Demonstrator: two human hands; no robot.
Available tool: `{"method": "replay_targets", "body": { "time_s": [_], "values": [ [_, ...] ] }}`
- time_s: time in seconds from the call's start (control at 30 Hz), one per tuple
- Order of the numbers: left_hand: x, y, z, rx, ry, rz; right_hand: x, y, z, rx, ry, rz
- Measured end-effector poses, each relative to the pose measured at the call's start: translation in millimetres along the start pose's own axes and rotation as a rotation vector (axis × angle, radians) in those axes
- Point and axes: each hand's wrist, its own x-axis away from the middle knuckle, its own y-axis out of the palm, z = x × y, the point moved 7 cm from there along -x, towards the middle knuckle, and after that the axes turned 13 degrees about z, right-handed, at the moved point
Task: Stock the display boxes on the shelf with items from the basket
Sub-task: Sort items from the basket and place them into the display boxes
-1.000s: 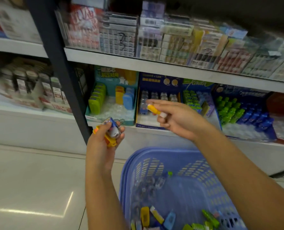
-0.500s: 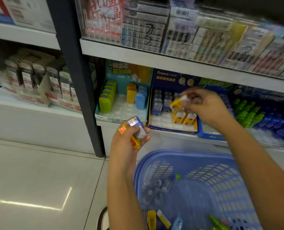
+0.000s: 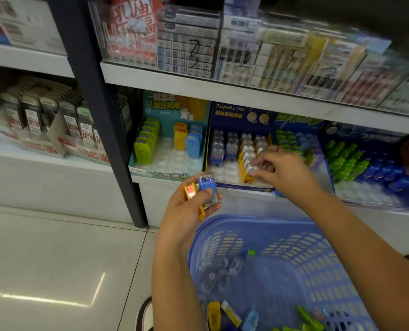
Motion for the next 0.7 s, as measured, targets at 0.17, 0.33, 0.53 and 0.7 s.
{"method": "replay_targets", "body": {
  "time_s": [0.17, 0.33, 0.53, 0.7],
  "values": [
    [-0.2, 8.2, -7.8, -0.041, -0.035, -0.003, -2.2, 8.8, 0.2, -0.018, -0.007, -0.027],
    [5.7, 20.2, -10.4, -0.099, -0.018, -0.018, 3.8, 7.9, -4.3, 0.071, -0.001, -0.060],
    [14.9, 28.8, -9.3, -0.399, 0.114, -0.052, 60.5, -6.1, -24.6, -0.378, 0.091, -0.047],
    [21.6, 36.1, -7.8, -0.604, 0.160, -0.057, 70.9, -12.3, -34.5, -0.184, -0.071, -0.254]
  ]
}}
